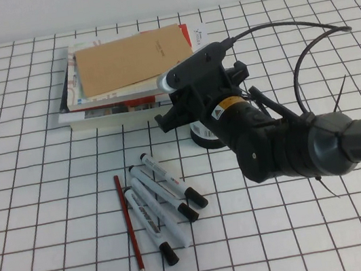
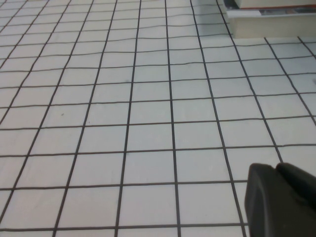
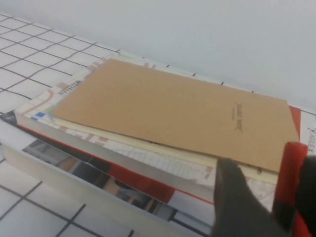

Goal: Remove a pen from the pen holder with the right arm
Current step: 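Take a marker out of the pen holder and lay it on the table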

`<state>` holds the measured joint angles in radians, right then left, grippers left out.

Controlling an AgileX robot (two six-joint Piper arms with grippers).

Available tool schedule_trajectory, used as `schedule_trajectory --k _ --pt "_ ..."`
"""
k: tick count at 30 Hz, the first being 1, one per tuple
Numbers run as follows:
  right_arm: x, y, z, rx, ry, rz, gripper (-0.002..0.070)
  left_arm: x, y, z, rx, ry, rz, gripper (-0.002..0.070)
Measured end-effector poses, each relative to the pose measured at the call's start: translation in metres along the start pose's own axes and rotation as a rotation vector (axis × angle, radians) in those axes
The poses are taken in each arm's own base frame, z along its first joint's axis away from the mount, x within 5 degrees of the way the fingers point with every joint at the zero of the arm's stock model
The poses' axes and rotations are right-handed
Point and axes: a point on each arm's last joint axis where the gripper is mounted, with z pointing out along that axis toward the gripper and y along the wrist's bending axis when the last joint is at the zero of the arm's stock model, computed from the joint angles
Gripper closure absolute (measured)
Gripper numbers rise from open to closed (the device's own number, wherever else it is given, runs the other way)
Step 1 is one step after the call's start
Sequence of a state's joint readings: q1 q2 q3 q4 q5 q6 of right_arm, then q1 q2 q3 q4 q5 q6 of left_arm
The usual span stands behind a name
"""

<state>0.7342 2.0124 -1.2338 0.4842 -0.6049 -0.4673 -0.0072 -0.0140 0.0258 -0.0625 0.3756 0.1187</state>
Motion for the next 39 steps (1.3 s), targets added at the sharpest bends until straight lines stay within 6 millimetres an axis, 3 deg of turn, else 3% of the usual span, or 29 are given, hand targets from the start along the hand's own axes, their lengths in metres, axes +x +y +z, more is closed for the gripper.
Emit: schedule_trajectory --k 30,39 --pt "0.004 -0.005 0.014 0.041 0.003 0.017 0.0426 0.000 0.000 0.000 0.000 0.000 0.000 0.0679" --pt "0.008 -0.009 0.017 0.050 0.010 0.016 0.0486 0.000 0.000 0.000 0.000 0.000 0.000 0.0679"
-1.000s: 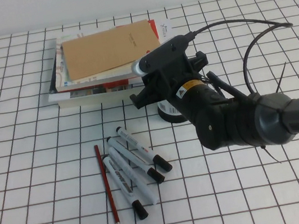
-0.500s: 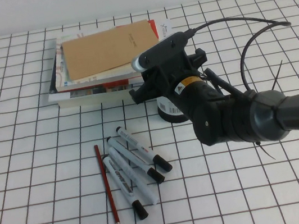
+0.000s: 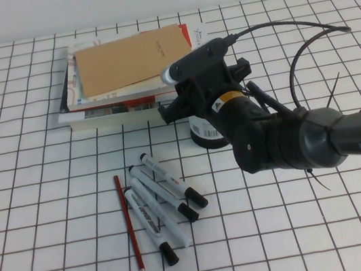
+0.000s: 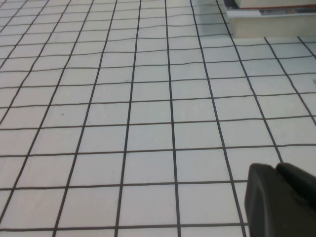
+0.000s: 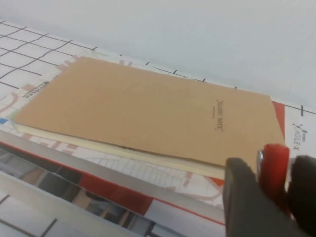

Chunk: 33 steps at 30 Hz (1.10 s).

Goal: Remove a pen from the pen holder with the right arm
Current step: 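Take a marker out of the pen holder and lay it on the table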

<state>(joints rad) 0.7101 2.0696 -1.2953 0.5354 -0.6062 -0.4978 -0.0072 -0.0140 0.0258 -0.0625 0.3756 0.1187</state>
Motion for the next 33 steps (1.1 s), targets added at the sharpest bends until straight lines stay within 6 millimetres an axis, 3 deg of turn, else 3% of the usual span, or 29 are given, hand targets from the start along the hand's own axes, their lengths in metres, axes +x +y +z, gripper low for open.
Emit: schedule_trajectory --k 8,17,27,33 --pt "0.000 -0.001 0.000 0.002 0.000 0.000 0.0513 0.000 0.000 0.000 0.000 0.000 0.000 0.0679" --pt "-0.001 -0.001 0.000 0.002 -0.002 0.001 0.0618 0.000 0.000 0.000 0.000 0.000 0.000 0.0679" --pt "-0.001 -0.001 0.000 0.000 0.000 0.001 0.0623 0.000 0.000 0.000 0.000 0.000 0.000 0.0679" --pt "-0.019 -0.003 -0.006 -0.006 -0.027 0.014 0.0623 0.000 0.000 0.000 0.000 0.000 0.000 0.0679"
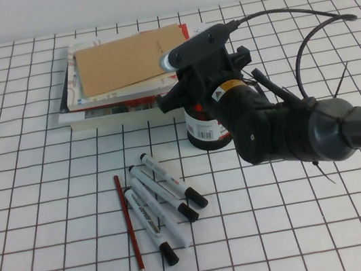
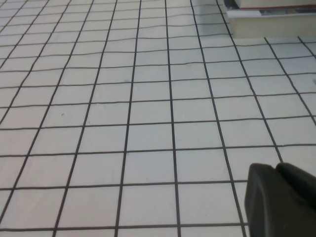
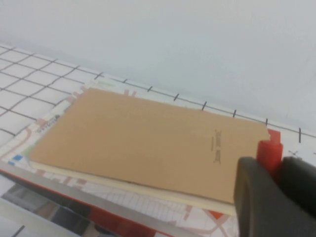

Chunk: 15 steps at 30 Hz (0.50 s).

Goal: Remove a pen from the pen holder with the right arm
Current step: 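Take a marker out of the pen holder and lay it on the table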

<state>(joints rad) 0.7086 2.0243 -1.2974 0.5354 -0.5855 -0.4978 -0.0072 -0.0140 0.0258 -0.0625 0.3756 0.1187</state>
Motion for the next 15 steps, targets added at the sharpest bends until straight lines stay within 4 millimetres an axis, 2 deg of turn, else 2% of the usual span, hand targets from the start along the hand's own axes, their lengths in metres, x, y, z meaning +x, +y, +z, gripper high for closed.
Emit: schedule_trajectory --k 9,15 --pt "-0.036 -0.003 -0.015 -0.030 -0.031 0.025 0.0623 0.000 0.000 0.000 0.000 0.000 0.000 0.0680" --pt "-0.083 -0.008 -0.042 -0.075 -0.074 0.052 0.0623 0.000 0.000 0.000 0.000 0.000 0.000 0.0679"
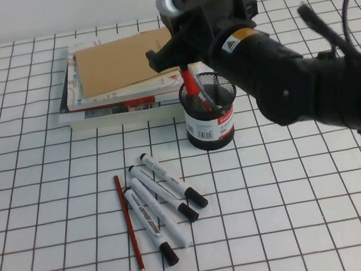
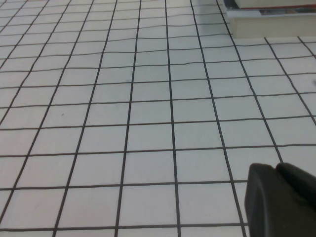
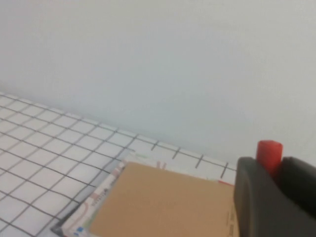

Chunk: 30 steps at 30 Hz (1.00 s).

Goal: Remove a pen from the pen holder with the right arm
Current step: 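Take a marker out of the pen holder and lay it on the table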

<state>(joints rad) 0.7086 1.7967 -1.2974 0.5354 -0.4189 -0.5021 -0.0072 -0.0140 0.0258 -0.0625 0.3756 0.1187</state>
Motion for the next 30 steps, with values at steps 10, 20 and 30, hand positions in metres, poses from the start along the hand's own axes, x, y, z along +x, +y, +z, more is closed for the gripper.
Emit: schedule_trajectory --k 10,20,30 --pt "-0.062 0.004 -0.054 -0.172 0.080 0.018 0.0623 0.000 0.000 0.000 0.000 0.000 0.000 0.0679" --pt "-0.044 0.029 -0.053 -0.390 0.539 0.147 0.0623 0.000 0.000 0.000 0.000 0.000 0.000 0.0679" --pt "-0.002 0.042 -0.017 -0.402 0.941 0.130 0.0623 0.000 0.000 0.000 0.000 0.000 0.000 0.0679"
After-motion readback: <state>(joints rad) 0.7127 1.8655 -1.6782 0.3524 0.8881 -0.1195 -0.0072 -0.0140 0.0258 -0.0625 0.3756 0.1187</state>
